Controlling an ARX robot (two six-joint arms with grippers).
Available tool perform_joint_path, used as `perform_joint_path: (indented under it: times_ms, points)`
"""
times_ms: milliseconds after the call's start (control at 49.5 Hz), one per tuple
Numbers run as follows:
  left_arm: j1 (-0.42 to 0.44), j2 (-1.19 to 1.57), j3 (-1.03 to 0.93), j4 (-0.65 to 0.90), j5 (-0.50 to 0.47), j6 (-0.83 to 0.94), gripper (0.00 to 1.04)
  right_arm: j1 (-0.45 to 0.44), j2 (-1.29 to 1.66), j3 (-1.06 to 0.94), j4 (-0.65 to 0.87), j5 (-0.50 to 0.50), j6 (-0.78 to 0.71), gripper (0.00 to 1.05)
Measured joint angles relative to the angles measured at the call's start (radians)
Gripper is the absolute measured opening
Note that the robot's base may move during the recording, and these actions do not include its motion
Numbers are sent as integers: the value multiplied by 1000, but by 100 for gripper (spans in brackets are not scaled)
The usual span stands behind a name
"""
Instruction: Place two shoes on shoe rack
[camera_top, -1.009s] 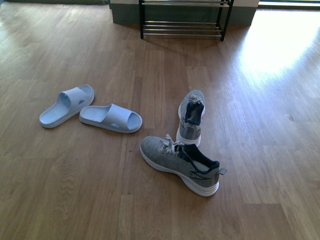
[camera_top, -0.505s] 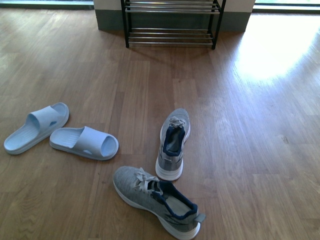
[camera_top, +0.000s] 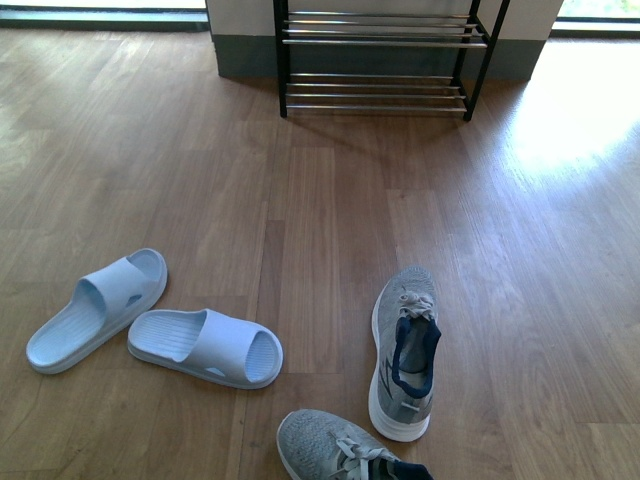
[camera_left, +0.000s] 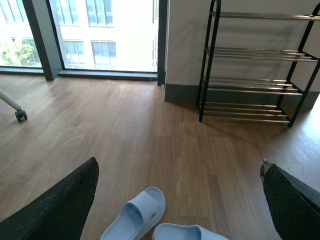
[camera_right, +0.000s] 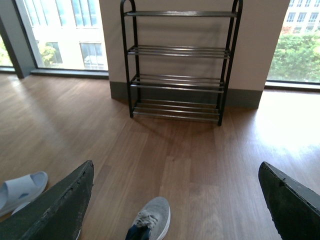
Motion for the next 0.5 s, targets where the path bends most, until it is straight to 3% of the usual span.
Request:
perform_joint_path:
  times_ms: [323, 343, 363, 384, 404, 444, 505]
  points:
    - [0, 0, 0, 0, 1, 0, 95, -2, 2, 1, -1, -5, 0, 96]
    - [0, 0, 0, 0, 1, 0, 95, -15, 18, 7, -20, -37, -2, 95]
    - [0, 0, 0, 0, 0, 0, 95, -58, 63, 27, -62, -183, -5, 95]
    - [0, 0, 0, 0, 1, 0, 95, -92, 114, 37, -60, -260, -8, 96]
    - [0, 0, 0, 0, 2, 0, 95, -146, 233, 62, -20, -372, -10, 95]
    - [0, 0, 0, 0, 3, 0, 95, -208, 429, 108, 90, -497, -8, 96]
    - [0, 0, 0, 0, 3, 0, 95, -244, 763, 233, 305, -476, -10, 95]
